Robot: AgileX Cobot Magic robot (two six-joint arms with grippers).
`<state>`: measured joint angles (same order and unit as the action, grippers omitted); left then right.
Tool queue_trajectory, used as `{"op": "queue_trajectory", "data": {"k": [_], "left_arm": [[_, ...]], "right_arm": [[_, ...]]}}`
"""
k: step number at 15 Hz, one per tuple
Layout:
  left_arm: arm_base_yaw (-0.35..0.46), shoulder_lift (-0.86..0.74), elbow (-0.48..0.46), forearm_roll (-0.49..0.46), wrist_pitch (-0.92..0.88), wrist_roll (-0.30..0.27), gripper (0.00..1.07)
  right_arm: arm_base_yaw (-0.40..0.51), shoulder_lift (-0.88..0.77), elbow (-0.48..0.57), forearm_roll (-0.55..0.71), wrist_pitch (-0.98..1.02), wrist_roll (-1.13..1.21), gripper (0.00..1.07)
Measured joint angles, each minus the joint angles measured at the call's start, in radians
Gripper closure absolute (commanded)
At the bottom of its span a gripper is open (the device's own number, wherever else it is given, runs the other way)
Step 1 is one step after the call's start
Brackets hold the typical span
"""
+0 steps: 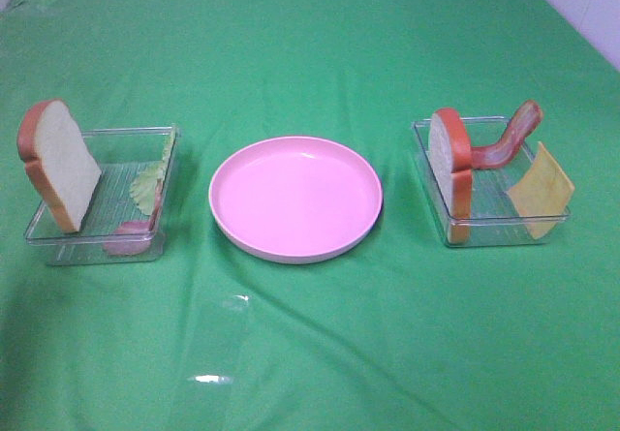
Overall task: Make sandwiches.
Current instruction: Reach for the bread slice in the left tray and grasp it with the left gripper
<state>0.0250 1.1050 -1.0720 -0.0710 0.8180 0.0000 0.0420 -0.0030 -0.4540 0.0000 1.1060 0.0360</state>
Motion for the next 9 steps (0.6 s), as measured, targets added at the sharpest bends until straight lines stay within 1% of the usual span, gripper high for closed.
{"op": "queue_trajectory", "data": {"k": [1,3,6,7,9], "left_arm": [[0.000,0.049,-0.034,0.000,0.020,0.000,0.07],[0.000,0.221,-0.148,0.000,0.057,0.000,0.07],[0.000,0.433,-0.240,-0.005,0.075,0.005,0.07],[0.000,0.521,-0.262,-0.024,0.077,0.026,0.07],[0.000,0.639,-0.276,-0.095,0.061,0.075,0.07]], "right_arm": [[0.000,0.000,0.000,0.000,0.000,0.000,0.13],[0.000,0.000,0.000,0.000,0.000,0.000,0.13],[0.000,0.000,0.000,0.000,0.000,0.000,0.13],[0.000,0.000,0.000,0.000,0.000,0.000,0.13],[0.000,0.000,0.000,0.000,0.000,0.000,0.13]]}}
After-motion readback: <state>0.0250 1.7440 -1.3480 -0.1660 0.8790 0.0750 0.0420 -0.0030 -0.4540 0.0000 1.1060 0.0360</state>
